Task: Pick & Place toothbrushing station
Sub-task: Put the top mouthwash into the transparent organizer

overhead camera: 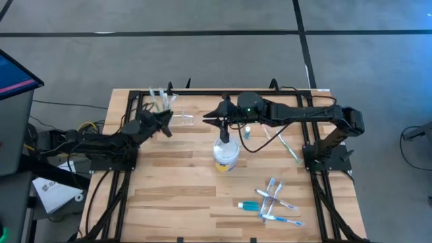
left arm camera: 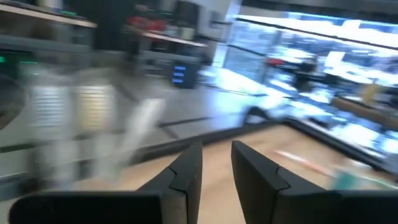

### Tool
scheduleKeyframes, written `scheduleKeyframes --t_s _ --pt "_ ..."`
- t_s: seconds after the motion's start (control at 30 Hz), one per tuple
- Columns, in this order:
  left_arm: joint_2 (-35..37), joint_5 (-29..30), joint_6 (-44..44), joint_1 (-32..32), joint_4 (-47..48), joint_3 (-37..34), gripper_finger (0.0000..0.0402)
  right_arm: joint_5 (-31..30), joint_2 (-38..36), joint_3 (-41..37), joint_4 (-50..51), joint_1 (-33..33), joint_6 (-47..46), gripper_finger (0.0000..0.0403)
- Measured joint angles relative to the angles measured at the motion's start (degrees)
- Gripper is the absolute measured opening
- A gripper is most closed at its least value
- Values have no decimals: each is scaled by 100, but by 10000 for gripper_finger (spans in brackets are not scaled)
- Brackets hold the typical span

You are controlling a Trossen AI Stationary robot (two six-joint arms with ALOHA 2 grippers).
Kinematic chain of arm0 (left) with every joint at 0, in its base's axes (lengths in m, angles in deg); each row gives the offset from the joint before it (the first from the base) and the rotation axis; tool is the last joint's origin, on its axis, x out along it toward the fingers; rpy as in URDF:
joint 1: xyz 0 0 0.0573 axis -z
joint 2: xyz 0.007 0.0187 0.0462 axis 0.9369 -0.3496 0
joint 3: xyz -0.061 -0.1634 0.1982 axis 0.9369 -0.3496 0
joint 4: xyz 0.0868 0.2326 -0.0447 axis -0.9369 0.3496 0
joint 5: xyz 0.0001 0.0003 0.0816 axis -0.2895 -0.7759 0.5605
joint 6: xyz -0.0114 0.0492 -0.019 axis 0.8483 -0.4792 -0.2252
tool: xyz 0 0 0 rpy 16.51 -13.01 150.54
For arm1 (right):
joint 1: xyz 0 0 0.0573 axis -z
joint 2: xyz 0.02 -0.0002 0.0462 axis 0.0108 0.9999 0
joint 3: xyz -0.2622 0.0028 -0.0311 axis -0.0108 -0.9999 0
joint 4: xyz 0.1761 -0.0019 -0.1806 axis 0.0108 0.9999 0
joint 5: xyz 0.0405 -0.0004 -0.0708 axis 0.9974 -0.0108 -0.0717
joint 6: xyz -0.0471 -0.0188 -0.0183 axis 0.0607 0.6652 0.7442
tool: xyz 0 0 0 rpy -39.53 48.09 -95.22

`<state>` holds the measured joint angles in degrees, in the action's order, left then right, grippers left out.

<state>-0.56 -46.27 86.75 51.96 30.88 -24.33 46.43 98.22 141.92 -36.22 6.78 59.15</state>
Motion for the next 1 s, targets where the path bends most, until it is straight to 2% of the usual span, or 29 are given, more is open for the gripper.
scheduleKeyframes --t_s 0.13,0.37,0.47,0.67,0.83,1.0 --pt "1 -485 -9 440 -225 0 81 -4 -124 -2 467 208 -47 68" --pt "1 -509 -154 1150 -373 115 70 -27 -494 -9 1598 533 -148 68" --pt "-2 -509 -350 1362 -411 210 62 -253 -733 -11 2039 553 -151 67" --pt "1 -535 -460 1504 -432 297 52 -516 -1172 -9 2948 550 -309 64" --pt "-2 -534 -415 1534 -432 299 51 -1041 -1360 -13 3786 484 -522 63" --pt "-2 -536 -422 1662 -471 304 49 -1165 -1601 -276 3975 379 -761 63"
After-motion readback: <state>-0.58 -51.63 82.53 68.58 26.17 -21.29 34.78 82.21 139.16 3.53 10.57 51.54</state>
